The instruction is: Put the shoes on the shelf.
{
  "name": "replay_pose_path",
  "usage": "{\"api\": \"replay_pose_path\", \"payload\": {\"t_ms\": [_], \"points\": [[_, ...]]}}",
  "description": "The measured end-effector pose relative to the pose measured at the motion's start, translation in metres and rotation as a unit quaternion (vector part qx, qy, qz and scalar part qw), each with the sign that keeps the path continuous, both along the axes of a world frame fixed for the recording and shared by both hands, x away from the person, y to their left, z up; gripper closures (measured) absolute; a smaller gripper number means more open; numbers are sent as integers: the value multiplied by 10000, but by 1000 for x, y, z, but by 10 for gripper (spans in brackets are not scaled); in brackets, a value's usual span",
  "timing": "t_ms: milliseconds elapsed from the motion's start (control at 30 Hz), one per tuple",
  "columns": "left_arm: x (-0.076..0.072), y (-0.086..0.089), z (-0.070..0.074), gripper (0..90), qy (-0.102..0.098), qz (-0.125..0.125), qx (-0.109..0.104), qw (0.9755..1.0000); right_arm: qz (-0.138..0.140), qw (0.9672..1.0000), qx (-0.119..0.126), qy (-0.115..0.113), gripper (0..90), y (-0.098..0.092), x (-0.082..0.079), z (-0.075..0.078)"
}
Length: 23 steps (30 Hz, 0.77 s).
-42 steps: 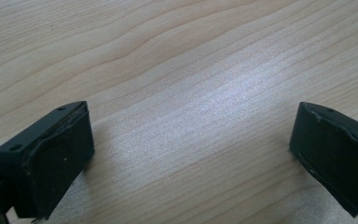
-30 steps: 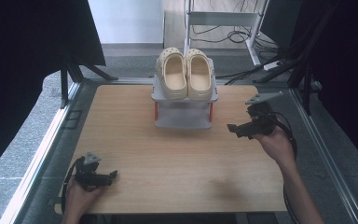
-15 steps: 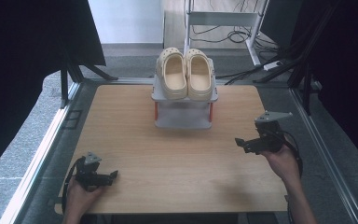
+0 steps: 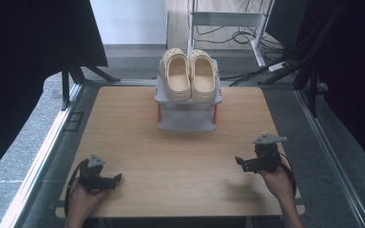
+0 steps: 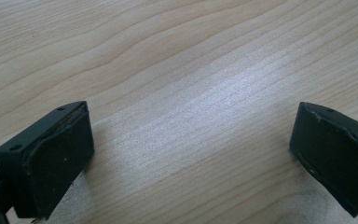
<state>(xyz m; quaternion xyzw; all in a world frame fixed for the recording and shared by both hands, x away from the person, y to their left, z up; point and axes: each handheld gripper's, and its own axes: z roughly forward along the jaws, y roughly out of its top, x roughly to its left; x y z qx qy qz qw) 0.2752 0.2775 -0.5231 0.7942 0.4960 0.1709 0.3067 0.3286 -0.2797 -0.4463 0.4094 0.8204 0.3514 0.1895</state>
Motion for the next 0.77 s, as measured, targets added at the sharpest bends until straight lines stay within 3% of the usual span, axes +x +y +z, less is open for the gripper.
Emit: {"api": "replay_pose_path", "payload": {"t_ms": [167, 433, 767], "points": [[1, -2, 0, 0, -5, -37, 13, 10000, -71, 9999, 42, 125, 0, 2, -3, -30], [1, -6, 0, 0, -1, -59, -2, 10000, -162, 9991, -85, 372, 0, 4, -8, -70], [2, -10, 0, 0, 0, -87, -3, 10000, -378, 9989, -57, 289, 0, 5, -13, -73]]}}
